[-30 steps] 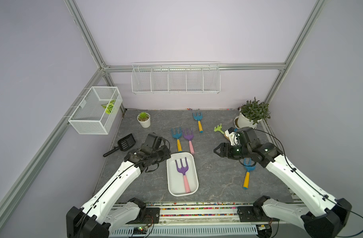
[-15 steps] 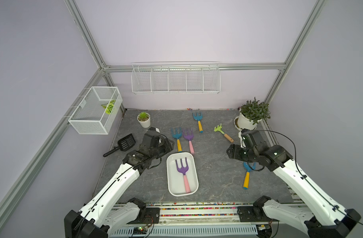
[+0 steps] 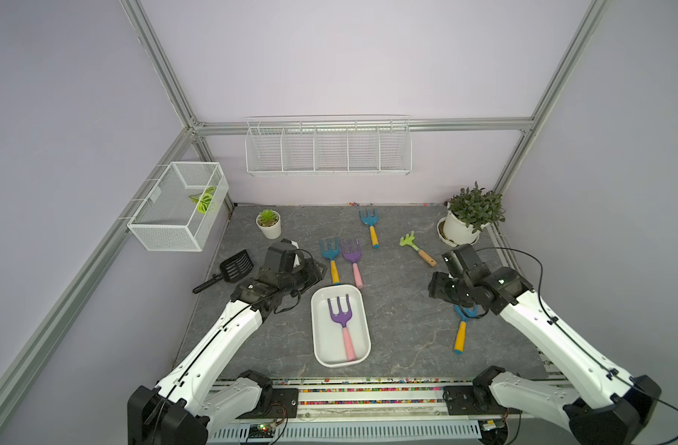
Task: Put the rake into the storage box
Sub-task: Place the rake in the storage box, then pick up the rake at the center of the board.
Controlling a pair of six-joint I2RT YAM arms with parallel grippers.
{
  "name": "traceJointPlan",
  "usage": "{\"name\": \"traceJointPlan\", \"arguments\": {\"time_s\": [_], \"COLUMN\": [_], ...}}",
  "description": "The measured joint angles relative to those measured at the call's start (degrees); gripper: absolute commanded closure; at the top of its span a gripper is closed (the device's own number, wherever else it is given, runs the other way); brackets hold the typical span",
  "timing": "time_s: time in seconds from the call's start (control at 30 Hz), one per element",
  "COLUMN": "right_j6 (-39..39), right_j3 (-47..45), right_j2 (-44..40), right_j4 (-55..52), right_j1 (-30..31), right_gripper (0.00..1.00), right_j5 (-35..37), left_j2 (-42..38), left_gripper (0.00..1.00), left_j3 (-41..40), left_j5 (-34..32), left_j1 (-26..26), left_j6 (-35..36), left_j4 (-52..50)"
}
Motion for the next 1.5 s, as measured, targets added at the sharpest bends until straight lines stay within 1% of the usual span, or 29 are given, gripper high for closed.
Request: {"name": "traceJointPlan", "arguments": {"time_s": [0.13, 0.33, 0.43, 0.57, 0.7, 0.87, 1.1, 1.3, 1.5], "right_j6": [0.79, 1.38, 1.16, 0.39, -1.09, -2.47, -2.86, -2.84, -2.8], "right_j3": [-1.14, -1.36, -0.85, 0.61, 2.8, 4.35, 3.28, 1.79, 0.52], "right_j2": [1.27, 3.74, 6.43, 10.54, 12.39, 12.48, 11.76, 9.4, 8.02], "right_j4": [1.55, 4.63, 5.49, 7.76, 8.92, 9.75, 9.84, 9.79, 9.73], "right_j1": [0.0, 0.0, -0.02, 0.31, 1.4, 1.92, 1.92, 1.92, 1.92], "right_gripper": [0.37, 0.37, 0.37, 0.38, 0.37, 0.36, 0.36, 0.35, 0.35], "right_j5": [-2.29, -6.23, -9.66, -15.34, -17.99, -19.43, -19.82, -19.82, -19.85], "left_j2": [4.5, 11.98, 17.05, 25.79, 32.63, 39.47, 47.34, 53.09, 58.18], "left_gripper": [0.51, 0.51, 0.53, 0.56, 0.56, 0.57, 0.56, 0.55, 0.56], "left_j3": [2.19, 8.44, 12.79, 20.2, 24.79, 30.82, 38.47, 42.56, 47.1], "left_j5": [0.17, 0.5, 0.42, -0.35, -2.03, -3.72, -5.57, -7.28, -8.04], "left_j1": [0.7, 1.25, 1.25, 1.25, 1.25, 1.25, 1.2, 0.57, -0.63], "left_j6": [2.45, 6.75, 9.25, 13.57, 16.74, 19.52, 21.64, 22.49, 22.64], "left_j4": [-3.69, -7.45, -10.14, -14.67, -17.92, -21.2, -22.88, -23.93, -25.03]}}
